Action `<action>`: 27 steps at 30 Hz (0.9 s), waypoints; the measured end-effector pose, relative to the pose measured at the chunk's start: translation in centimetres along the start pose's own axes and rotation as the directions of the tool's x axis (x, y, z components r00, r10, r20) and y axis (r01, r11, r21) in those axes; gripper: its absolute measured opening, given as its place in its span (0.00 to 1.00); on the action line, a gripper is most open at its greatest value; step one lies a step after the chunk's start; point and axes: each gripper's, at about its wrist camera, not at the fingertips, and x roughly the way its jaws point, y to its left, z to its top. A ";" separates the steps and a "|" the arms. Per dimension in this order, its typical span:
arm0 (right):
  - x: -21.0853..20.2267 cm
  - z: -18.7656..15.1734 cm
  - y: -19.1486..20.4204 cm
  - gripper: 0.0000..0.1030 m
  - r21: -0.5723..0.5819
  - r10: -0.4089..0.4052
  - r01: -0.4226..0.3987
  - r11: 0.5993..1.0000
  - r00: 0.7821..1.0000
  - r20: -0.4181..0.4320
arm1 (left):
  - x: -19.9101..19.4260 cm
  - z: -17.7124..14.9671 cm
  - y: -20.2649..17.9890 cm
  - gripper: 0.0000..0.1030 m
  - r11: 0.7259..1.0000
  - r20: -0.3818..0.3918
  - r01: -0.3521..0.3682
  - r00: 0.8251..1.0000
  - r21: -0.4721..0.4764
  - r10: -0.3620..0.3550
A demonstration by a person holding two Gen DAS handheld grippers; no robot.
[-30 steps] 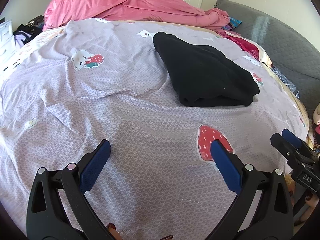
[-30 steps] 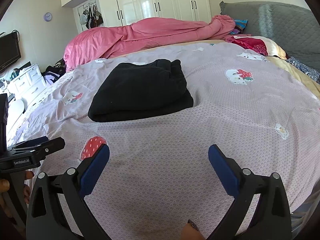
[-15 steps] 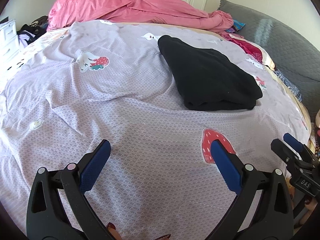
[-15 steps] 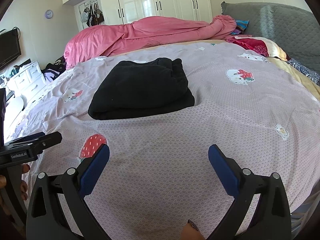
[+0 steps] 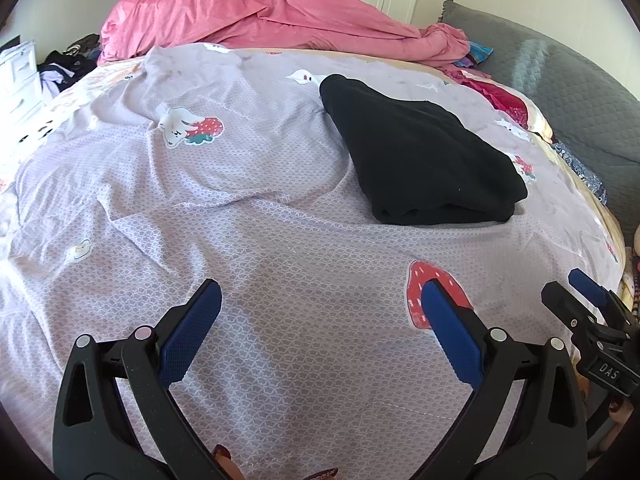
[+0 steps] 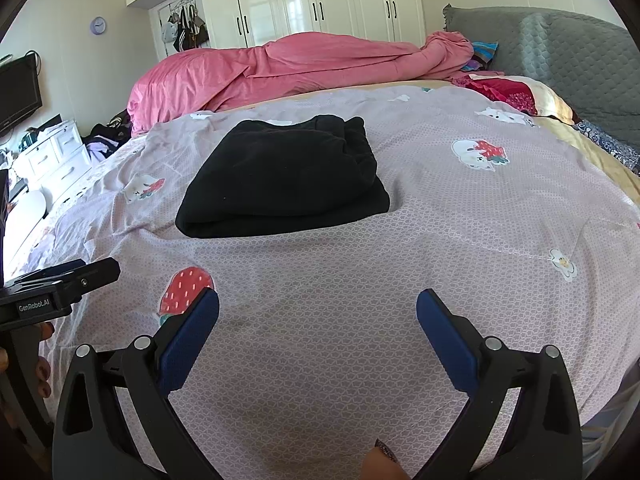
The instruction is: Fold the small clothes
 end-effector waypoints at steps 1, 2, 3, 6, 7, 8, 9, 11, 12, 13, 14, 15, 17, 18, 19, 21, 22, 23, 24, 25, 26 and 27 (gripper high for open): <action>0.0 0.0 0.0 0.96 0.000 0.001 -0.001 1.000 1.000 0.001 | 0.0 0.0 0.0 0.91 1.000 0.001 -0.001 1.000 -0.001 0.001; 0.0 0.0 0.0 0.96 0.000 0.002 -0.002 1.000 1.000 0.001 | 0.0 0.0 0.0 0.91 1.000 0.001 -0.002 1.000 0.001 0.002; 0.0 0.0 0.0 0.96 0.001 0.000 0.000 1.000 1.000 0.001 | 0.0 0.0 0.0 0.91 1.000 0.000 -0.003 1.000 0.002 0.003; 0.0 0.0 0.0 0.96 0.001 0.000 0.000 1.000 1.000 0.000 | 0.1 -0.1 0.0 0.91 1.000 0.000 -0.007 1.000 0.002 0.007; 0.0 0.0 0.0 0.96 0.000 0.000 0.000 1.000 1.000 0.000 | 0.1 -0.1 0.0 0.91 1.000 -0.001 -0.009 1.000 0.003 0.010; 0.0 0.0 0.0 0.96 0.000 -0.001 0.001 1.000 1.000 0.000 | 0.1 -0.1 0.1 0.91 1.000 -0.001 -0.012 1.000 0.003 0.012; 0.0 0.0 0.0 0.96 0.000 -0.001 0.001 1.000 1.000 -0.001 | 0.1 -0.1 0.1 0.91 1.000 0.000 -0.011 1.000 0.002 0.011; 0.0 0.0 -0.1 0.96 0.001 -0.001 0.001 1.000 1.000 -0.001 | 0.1 -0.1 0.1 0.91 1.000 -0.002 -0.013 1.000 0.002 0.013; 0.0 -0.1 -0.1 0.96 0.002 -0.002 0.002 1.000 1.000 -0.001 | 0.1 -0.1 0.1 0.91 1.000 0.000 -0.013 1.000 0.003 0.013; 0.0 -0.1 -0.1 0.96 0.003 -0.002 0.002 1.000 1.000 -0.001 | 0.1 -0.2 0.1 0.91 1.000 0.001 -0.015 1.000 0.003 0.015; 0.0 -0.1 -0.1 0.96 0.003 -0.003 0.003 1.000 1.000 -0.001 | 0.1 -0.2 0.2 0.91 1.000 0.001 -0.016 1.000 0.002 0.016; 0.0 -0.1 -0.2 0.96 0.003 -0.003 0.003 1.000 1.000 -0.001 | 0.1 -0.2 0.2 0.91 1.000 0.002 -0.015 1.000 0.001 0.015; 0.0 -0.1 -0.2 0.96 0.003 -0.004 0.004 1.000 1.000 -0.002 | 0.1 -0.2 0.2 0.91 1.000 0.003 -0.018 1.000 0.001 0.018; 0.0 -0.1 -0.2 0.96 0.003 -0.004 0.004 1.000 1.000 -0.002 | 0.1 -0.2 0.2 0.91 1.000 0.004 -0.022 1.000 0.002 0.022; 0.0 -0.1 -0.2 0.96 0.003 -0.003 0.003 1.000 1.000 -0.001 | 0.1 -0.2 0.3 0.91 1.000 0.004 -0.023 1.000 0.000 0.023; 0.1 -0.1 -0.2 0.96 0.004 -0.003 0.003 1.000 1.000 -0.002 | 0.0 -0.1 0.3 0.91 1.000 0.006 -0.021 1.000 -0.003 0.021; 0.1 -0.1 -0.2 0.96 0.004 -0.004 0.004 1.000 1.000 -0.002 | 0.0 -0.1 0.3 0.91 1.000 0.006 -0.022 1.000 -0.003 0.022; 0.1 -0.1 -0.2 0.96 0.005 -0.005 0.005 1.000 1.000 -0.002 | 0.0 -0.1 0.3 0.91 1.000 0.006 -0.024 1.000 -0.003 0.024; 0.1 -0.1 -0.2 0.96 0.006 -0.005 0.005 1.000 1.000 -0.002 | 0.0 -0.1 0.4 0.91 1.000 0.005 -0.026 1.000 -0.002 0.026; 0.1 -0.1 -0.2 0.96 0.006 -0.006 0.006 1.000 1.000 -0.002 | 0.0 -0.1 0.3 0.91 1.000 0.004 -0.027 1.000 -0.001 0.027; 0.1 -0.1 -0.2 0.96 0.006 -0.006 0.006 1.000 1.000 -0.002 | 0.0 -0.1 0.3 0.91 1.000 0.002 -0.030 1.000 0.001 0.030; 0.1 -0.1 -0.2 0.96 0.005 -0.007 0.007 1.000 1.000 -0.003 | 0.0 -0.1 0.2 0.91 0.999 0.004 -0.034 0.999 0.003 0.034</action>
